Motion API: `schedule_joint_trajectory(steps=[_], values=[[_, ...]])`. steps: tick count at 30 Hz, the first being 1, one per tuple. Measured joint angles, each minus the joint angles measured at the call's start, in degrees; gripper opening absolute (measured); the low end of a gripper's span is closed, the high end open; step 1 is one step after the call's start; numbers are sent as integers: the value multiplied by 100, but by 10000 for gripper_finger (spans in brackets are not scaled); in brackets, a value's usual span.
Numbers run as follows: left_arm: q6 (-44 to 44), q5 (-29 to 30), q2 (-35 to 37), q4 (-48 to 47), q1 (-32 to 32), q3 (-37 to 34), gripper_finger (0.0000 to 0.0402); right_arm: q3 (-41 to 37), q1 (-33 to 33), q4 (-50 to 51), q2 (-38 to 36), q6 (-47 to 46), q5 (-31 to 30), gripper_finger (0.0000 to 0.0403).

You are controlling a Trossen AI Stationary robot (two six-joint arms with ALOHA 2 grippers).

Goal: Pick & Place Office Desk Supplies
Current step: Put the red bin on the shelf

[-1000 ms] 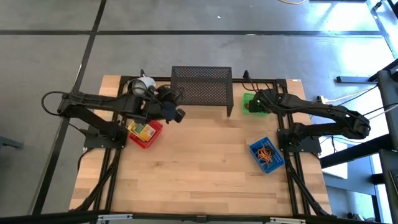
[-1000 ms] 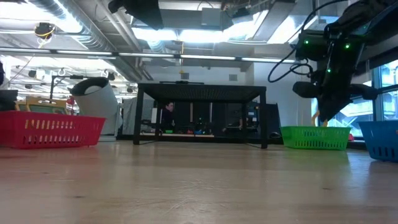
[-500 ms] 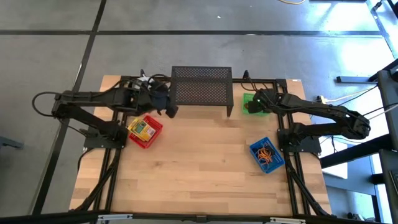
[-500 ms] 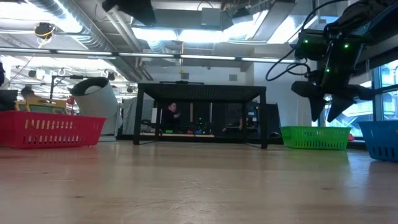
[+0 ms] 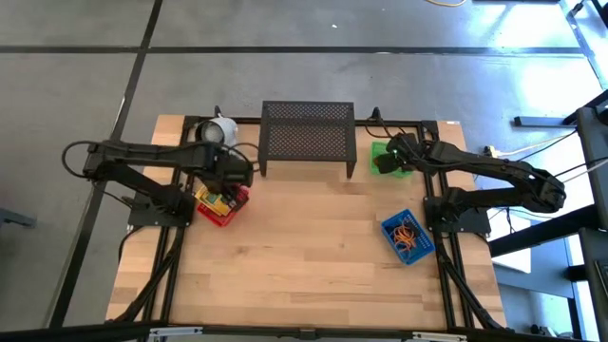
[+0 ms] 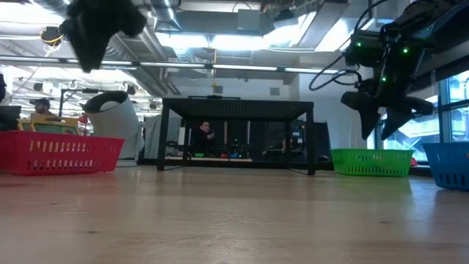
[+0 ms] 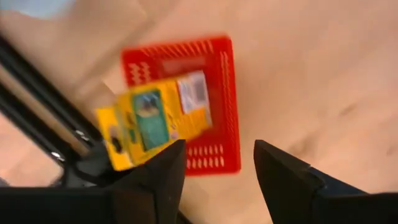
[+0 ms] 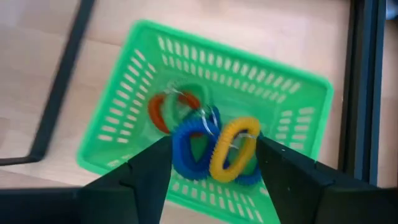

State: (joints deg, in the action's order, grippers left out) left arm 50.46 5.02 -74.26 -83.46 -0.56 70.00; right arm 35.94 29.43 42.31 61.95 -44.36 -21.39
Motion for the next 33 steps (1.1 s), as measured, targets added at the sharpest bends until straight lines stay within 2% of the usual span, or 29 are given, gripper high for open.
schedule_joint_trajectory(steps=[4, 13, 16, 21, 24, 33], values=[[-664, -574, -2, 274, 148, -642, 186, 270, 0, -12, 0, 474, -46, 230], [-4313, -734, 0, 333, 704, -1605, 169, 918, 186, -257, 0, 1637, -65, 229], [-5211, -758, 0, 498, 853, -1928, 164, 1056, 239, -270, 0, 1691, -65, 229], [-5654, -576, 0, 728, 914, -2415, 161, 1126, 240, -270, 0, 1609, -65, 229], [-5784, -505, 3, 1056, 907, -2386, 161, 1126, 240, -270, 0, 1322, -63, 229], [-5724, -817, 0, 1644, 1017, -2568, 159, 1126, 240, -270, 0, 1021, -197, 229]])
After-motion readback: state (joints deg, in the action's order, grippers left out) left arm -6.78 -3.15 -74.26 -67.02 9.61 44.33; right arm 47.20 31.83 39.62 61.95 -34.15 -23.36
